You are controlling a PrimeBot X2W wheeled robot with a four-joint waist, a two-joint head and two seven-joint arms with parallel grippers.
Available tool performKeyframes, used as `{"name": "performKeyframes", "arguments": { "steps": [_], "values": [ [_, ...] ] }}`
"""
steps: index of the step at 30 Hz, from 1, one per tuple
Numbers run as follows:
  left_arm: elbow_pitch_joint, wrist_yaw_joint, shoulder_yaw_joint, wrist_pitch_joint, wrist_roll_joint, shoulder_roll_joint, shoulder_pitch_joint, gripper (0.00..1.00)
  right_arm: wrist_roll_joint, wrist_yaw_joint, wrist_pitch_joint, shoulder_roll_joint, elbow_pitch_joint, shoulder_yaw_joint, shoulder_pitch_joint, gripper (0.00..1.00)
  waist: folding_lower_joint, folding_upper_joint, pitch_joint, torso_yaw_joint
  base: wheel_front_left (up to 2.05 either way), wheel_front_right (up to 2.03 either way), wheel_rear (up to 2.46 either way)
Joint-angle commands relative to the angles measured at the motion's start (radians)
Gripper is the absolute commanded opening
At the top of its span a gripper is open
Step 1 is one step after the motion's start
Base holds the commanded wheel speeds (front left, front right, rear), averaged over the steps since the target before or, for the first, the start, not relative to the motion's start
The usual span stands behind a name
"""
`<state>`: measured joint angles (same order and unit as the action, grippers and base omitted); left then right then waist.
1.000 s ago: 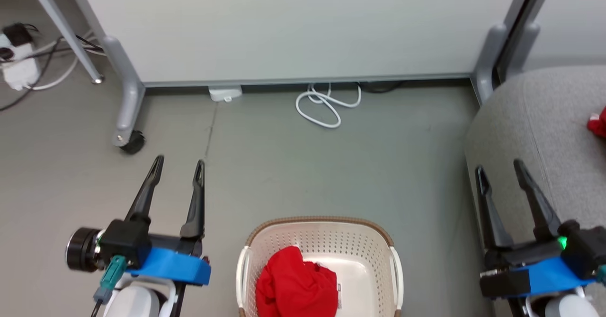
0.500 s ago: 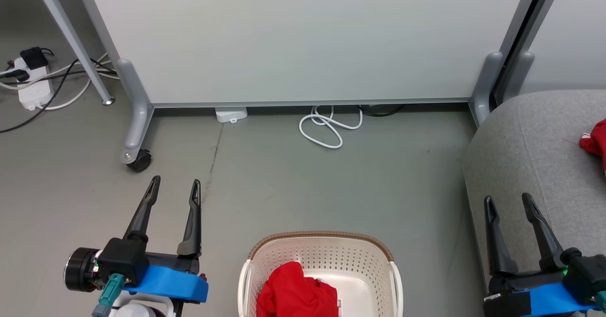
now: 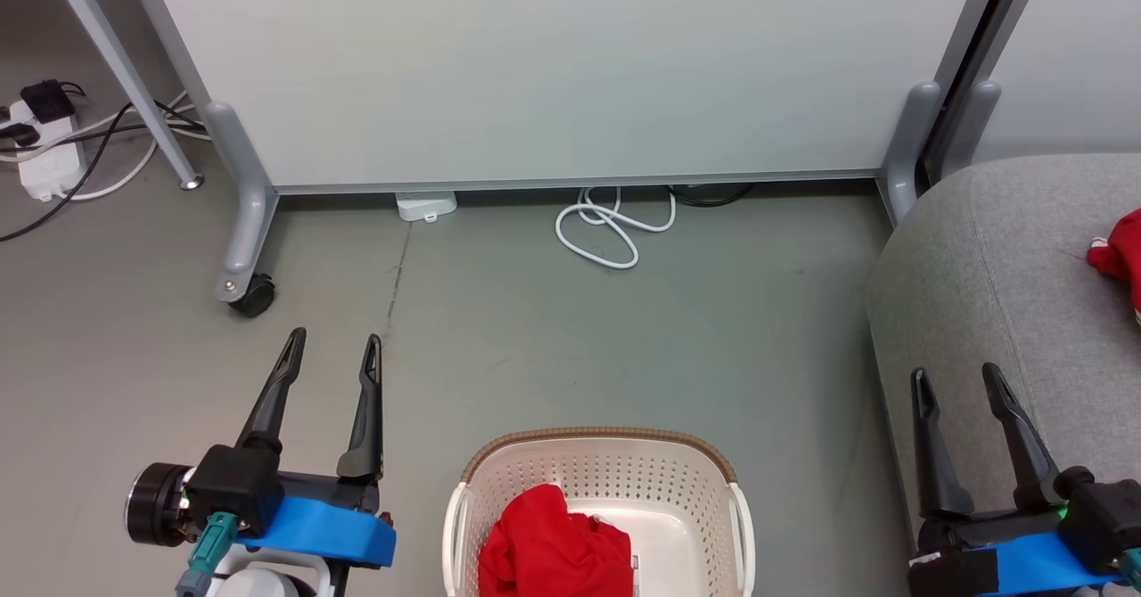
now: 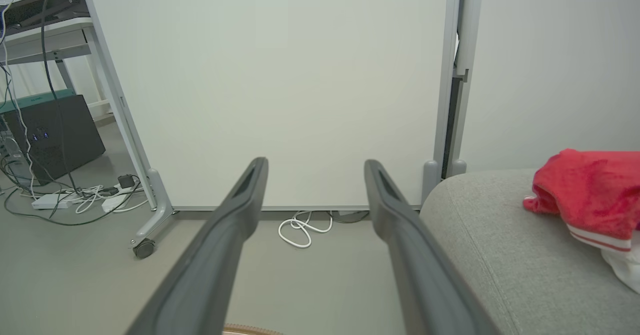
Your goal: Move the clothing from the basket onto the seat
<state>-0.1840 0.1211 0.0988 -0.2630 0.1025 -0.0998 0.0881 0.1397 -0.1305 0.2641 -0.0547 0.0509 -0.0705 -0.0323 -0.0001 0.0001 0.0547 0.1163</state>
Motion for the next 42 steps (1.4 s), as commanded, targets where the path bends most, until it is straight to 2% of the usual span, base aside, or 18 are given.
{"name": "performKeyframes", "arguments": {
  "steps": [1,7,11,18,26,34,42],
  "values": [
    [-0.002,0.004,-0.006,-0.003,-0.007,0.001,0.011,1.0,-0.007,0.0,0.001,0.004,-0.004,-0.001,-0.002,1.0,0.0001,-0.0001,0.002,-0.001,0.0,0.0,0.0],
    [-0.015,0.008,0.011,-0.003,-0.01,0.001,0.033,1.0,-0.008,0.0,0.001,0.004,-0.01,0.003,0.013,1.0,0.0001,-0.0001,0.021,-0.005,0.0,0.0,0.0],
    [-0.068,0.012,0.075,-0.003,-0.008,-0.02,0.091,1.0,-0.016,0.0,0.001,-0.001,-0.02,0.017,0.05,1.0,0.0001,-0.0001,0.062,-0.013,0.0,0.0,0.0],
    [-0.241,0.009,0.304,-0.003,0.033,-0.089,0.285,1.0,-0.016,0.0,0.0,-0.05,-0.039,0.06,0.166,1.0,0.0001,-0.0001,0.197,-0.047,0.0,0.0,0.0],
    [-0.501,0.009,0.595,-0.003,0.084,-0.122,0.509,1.0,-0.011,0.0,0.0,-0.106,-0.053,0.117,0.32,1.0,0.0001,-0.0001,0.375,-0.103,0.0,0.0,0.0],
    [-0.75,0.009,0.884,-0.002,0.157,-0.123,0.698,1.0,-0.018,0.0,0.001,-0.125,-0.073,0.139,0.415,1.0,0.0001,-0.0001,0.542,-0.14,0.0,0.0,0.0],
    [-0.891,0.009,1.131,0.036,0.236,-0.115,0.839,1.0,-0.028,0.0,0.0,-0.124,-0.112,0.162,0.493,1.0,0.0001,-0.0001,0.707,-0.175,0.0,0.0,0.0]
  ]
}}
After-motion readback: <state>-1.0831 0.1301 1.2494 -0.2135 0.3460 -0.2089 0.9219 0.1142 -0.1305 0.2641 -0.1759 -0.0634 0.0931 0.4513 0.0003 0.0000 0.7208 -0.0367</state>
